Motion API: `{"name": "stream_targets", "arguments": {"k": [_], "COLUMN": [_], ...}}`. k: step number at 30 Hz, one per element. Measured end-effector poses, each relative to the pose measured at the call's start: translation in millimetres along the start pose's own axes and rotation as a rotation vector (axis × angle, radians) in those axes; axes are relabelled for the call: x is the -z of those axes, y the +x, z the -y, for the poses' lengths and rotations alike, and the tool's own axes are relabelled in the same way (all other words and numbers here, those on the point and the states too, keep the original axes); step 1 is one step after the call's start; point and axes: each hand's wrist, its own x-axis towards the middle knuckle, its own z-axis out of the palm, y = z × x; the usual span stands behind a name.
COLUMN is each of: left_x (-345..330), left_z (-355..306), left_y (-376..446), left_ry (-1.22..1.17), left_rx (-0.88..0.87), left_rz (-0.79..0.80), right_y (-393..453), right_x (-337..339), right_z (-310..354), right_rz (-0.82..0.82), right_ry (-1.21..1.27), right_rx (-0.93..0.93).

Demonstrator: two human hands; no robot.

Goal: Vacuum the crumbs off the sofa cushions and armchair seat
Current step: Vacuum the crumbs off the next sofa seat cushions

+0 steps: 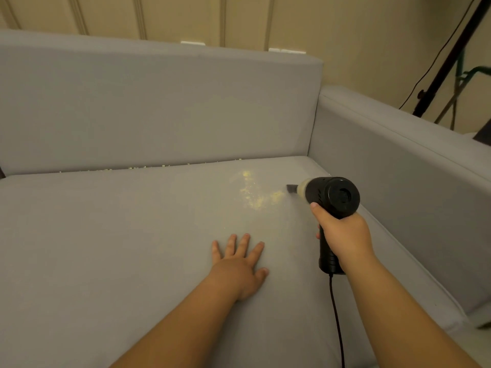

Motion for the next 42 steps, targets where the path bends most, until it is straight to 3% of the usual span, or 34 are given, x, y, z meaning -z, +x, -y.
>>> {"name": "stream_targets", "arguments": {"k": [8,14,19,28,37,42], "left_x": [-4.5,-6.1,-3.9,-0.9,0.2,1.2], "left_z": [29.9,20.1,17.6,22.8,23.5,20.4], "left_y": [-30.1,-51.4,-68.8,-70.8,-60.5,-62.7], "left_ry": [-0.043,-0.079,-0.092,-0.076,-0.055,-0.046], "left_rx": [0.033,0.072,0.110,0.131,0.130,0.131], "left_rz": [0.002,0.021,0.081,0.136,0.134,0.136], "right_y": [-10.4,-23.3,-31.2,-28.7,-22.1,-28.0], "right_x": [-3.2,1.7,8.4,17.0,37.9,33.1], "right_z": [0.8,-3.8,4.5,8.1,22.0,25.1], "right_rz": [0.065,-0.050,0.051,-0.001,0.160,0.086], "right_ry": [0.070,0.080,0.097,-0.002,-0.054,-0.135], "right_rx": [-0.078,-0.066,-0.127,-0.027,-0.095,-0.006]}}
